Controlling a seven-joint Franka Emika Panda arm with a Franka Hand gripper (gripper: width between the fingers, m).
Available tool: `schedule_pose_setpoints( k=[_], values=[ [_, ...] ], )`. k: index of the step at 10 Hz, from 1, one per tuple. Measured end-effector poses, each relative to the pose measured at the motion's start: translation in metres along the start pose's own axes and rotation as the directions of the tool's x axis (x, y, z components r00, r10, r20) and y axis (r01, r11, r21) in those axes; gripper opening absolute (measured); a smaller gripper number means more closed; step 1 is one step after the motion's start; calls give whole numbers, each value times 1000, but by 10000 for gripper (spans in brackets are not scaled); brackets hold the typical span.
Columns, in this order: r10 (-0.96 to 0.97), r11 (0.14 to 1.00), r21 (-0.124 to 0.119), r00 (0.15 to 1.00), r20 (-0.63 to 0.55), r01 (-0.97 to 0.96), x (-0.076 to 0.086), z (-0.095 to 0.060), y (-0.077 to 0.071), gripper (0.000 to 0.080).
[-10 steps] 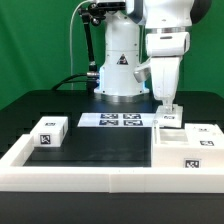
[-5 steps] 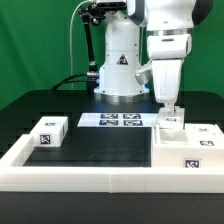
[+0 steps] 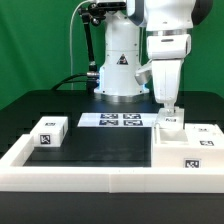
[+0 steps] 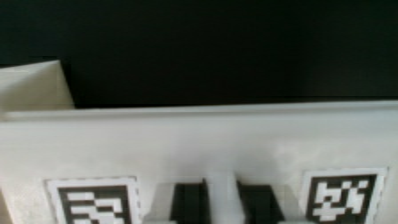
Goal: Assemble cabinet
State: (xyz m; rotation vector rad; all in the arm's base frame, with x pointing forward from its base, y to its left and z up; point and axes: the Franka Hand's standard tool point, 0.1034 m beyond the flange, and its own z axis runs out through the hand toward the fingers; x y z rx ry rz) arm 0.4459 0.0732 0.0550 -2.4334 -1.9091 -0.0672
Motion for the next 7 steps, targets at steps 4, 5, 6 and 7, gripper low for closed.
schedule_pose_setpoints(
  k=[4, 5, 6, 7],
  values=[
    [-12, 1000, -9, 1000, -6, 12, 2, 0, 4, 73],
    [-10, 1000, -8, 1000, -6, 10, 2, 0, 4, 73],
    [-10, 1000, -8, 1000, -6, 10, 2, 0, 4, 73],
    [-10, 1000, -8, 1000, -6, 10, 2, 0, 4, 73]
  ],
)
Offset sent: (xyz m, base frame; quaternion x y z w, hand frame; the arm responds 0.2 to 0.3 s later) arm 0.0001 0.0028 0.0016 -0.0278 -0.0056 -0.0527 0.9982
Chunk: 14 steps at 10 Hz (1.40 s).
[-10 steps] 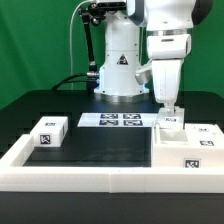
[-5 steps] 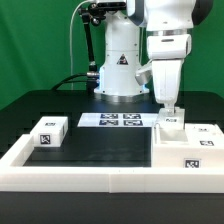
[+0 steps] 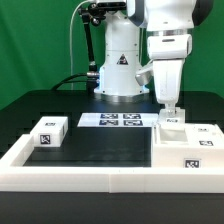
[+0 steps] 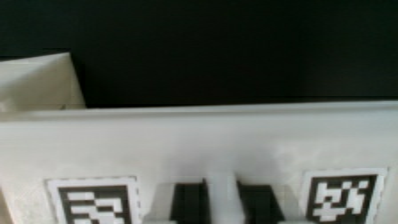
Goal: Assemble cabinet
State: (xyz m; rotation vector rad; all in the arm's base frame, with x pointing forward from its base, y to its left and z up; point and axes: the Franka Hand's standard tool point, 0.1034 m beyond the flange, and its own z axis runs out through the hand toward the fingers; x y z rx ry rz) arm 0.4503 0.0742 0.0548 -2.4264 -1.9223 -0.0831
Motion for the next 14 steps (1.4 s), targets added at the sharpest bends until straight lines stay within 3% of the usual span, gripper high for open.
schedule_pose_setpoints(
  k=[5, 8, 14],
  values=[
    [-31, 1000, -6, 1000, 0, 31, -3, -2, 13, 73],
    [-42, 999, 5, 999, 2, 42, -1, 0, 19, 73],
    [-41, 999, 3, 999, 1, 41, -2, -1, 21, 73]
  ],
)
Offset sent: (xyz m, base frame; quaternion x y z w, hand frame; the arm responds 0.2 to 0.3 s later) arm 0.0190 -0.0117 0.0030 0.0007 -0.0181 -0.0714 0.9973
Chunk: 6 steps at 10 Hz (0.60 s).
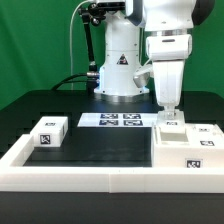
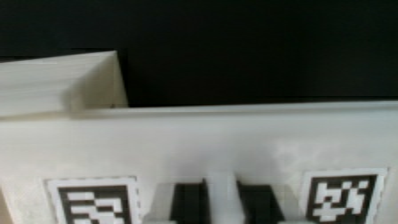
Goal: Assemble cabinet
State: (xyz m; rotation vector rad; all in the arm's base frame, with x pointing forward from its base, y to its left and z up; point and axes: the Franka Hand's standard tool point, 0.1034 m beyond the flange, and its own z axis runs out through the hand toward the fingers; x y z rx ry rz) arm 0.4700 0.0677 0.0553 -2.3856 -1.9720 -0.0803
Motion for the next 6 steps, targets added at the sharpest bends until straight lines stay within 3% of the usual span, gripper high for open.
schedule_pose_setpoints(
  k=[2, 6],
  values=[
    [-97, 995, -21, 995, -7, 97, -5, 0, 8, 73],
    [-101, 995, -27, 995, -6, 100, -4, 0, 14, 73]
  ],
)
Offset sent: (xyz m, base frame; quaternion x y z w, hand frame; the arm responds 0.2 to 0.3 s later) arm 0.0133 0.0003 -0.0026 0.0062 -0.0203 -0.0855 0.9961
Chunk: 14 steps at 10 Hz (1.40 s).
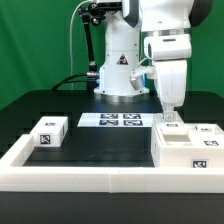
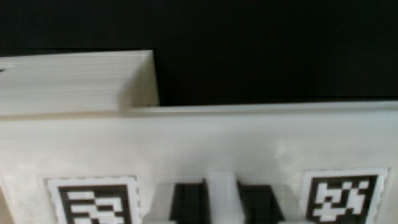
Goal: Assemble cabinet
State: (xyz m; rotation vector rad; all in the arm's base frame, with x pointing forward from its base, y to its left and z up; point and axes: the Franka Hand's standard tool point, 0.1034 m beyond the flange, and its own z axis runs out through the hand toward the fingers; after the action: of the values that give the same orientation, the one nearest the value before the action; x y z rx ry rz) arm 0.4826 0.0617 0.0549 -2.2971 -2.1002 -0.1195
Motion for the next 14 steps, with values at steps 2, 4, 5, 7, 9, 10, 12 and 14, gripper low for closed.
schedule_pose_setpoints(
  k=[2, 4, 5, 7, 9, 10, 12, 14],
  values=[
    [-1, 1000, 0, 1000, 0, 1, 0, 0, 0, 73],
    [-16, 1000, -11, 1000, -9, 16, 0, 0, 26, 73],
    [-22, 1000, -18, 1000, -12, 22, 0, 0, 33, 73],
    [-68, 997, -28, 998, -14, 67, -1, 0, 41, 74],
    [-61, 998, -28, 998, -14, 61, -1, -1, 41, 74],
    [-61, 998, -27, 998, -14, 61, -1, 0, 42, 74],
    [-59, 998, -12, 998, -14, 58, 0, 0, 57, 74],
    [-56, 998, -2, 998, -16, 56, 3, 1, 70, 74]
  ],
)
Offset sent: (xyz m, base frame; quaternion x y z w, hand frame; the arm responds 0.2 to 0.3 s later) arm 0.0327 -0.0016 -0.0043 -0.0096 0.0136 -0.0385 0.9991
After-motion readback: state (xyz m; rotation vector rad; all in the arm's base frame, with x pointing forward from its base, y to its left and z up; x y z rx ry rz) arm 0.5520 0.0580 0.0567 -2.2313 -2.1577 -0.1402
